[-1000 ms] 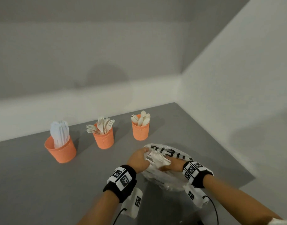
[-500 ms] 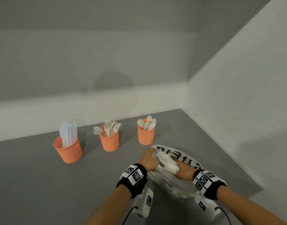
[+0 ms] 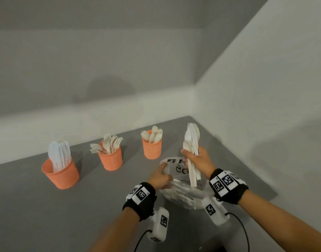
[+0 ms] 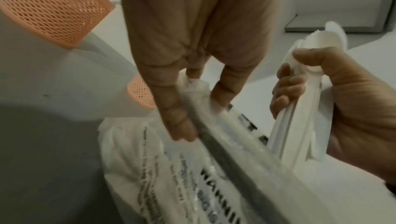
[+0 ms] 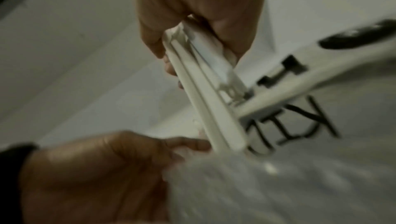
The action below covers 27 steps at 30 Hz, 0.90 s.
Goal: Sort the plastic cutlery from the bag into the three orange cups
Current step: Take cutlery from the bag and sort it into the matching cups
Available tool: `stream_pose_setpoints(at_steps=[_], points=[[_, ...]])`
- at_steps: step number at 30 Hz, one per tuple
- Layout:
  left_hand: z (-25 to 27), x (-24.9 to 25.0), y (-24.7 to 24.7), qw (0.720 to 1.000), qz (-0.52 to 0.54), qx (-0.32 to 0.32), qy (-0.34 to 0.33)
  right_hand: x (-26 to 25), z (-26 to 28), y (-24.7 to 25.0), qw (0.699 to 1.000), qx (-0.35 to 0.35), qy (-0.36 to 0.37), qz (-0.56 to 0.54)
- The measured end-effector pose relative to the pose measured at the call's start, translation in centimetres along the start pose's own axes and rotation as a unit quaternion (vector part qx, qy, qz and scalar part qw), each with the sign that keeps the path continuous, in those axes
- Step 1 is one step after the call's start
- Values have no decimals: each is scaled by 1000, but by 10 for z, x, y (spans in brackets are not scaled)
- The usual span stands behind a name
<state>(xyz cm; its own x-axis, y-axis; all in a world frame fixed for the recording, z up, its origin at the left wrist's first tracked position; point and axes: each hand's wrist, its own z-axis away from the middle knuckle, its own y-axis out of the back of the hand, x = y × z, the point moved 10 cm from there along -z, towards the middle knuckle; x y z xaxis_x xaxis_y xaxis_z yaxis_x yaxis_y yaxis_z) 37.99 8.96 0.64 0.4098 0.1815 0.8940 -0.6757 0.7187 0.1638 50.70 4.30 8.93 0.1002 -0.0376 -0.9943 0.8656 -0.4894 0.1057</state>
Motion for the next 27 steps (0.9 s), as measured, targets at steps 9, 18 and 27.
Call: stream_pose_setpoints(at_steps=[9, 18, 27], points=[[42, -30, 68, 922, 378, 57, 55, -58, -1, -91, 985, 9, 63, -158], [85, -54, 112, 875, 476, 63, 58, -32, 34, -199, 986, -29, 45, -156], [96, -44, 123, 965, 263, 23, -14, -13, 27, -227, 992, -78, 10, -102]])
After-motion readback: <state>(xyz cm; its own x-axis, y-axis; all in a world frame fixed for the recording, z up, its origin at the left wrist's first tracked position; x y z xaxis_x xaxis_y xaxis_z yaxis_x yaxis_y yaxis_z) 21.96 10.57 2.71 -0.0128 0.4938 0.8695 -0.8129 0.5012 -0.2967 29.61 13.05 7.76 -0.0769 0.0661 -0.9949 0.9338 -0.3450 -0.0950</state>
